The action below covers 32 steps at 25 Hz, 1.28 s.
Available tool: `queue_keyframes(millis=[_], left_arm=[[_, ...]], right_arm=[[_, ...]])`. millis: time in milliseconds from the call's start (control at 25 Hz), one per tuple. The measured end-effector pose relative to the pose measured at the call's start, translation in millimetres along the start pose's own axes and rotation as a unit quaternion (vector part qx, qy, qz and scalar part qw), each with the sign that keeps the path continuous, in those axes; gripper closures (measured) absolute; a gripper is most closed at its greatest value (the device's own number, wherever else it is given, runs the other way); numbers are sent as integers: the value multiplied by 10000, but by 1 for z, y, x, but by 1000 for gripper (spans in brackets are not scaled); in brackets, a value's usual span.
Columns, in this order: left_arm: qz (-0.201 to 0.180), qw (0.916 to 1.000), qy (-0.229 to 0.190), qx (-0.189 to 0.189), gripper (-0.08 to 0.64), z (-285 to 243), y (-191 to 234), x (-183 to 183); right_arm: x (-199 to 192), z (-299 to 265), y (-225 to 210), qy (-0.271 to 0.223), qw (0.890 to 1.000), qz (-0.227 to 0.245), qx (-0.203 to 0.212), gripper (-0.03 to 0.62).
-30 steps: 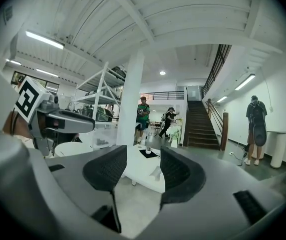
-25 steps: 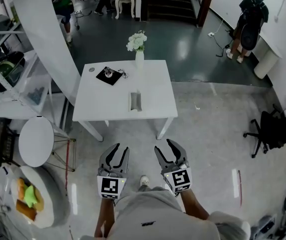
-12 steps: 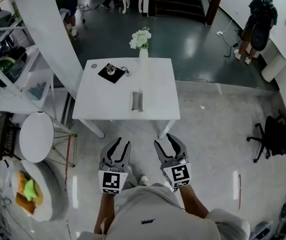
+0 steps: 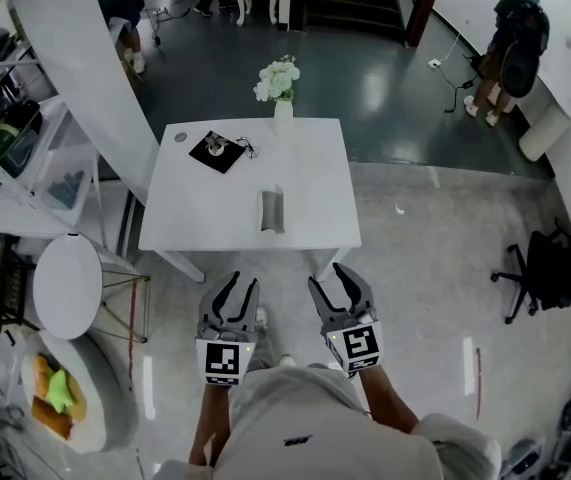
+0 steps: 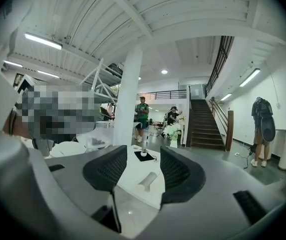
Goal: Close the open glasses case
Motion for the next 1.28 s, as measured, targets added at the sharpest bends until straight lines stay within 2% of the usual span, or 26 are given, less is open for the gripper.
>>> queue_keyframes(millis=[400,840,1280], left_arm=[[-6,9998,132,-151,422,-56,49,-8],[-68,9978,232,-618,425,-117,104,-13],[-148,9937,303,-1072,428,-166,148,-26]], right_arm=[[12,-62,-12,57,9998,-79,-185,383],[27,-131,-22,359,9975,-264,-552,388],[38,-189,-22,410,9944,-398,-887,396]])
Point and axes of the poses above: the fingertips, and each gripper's own axes: z backward along the fingers, y to its left, x out of its top, the point moved 4 cm from there along z, backward along the fingers, and after that the axes turned 7 degrees about y, right-handed, at the moved point
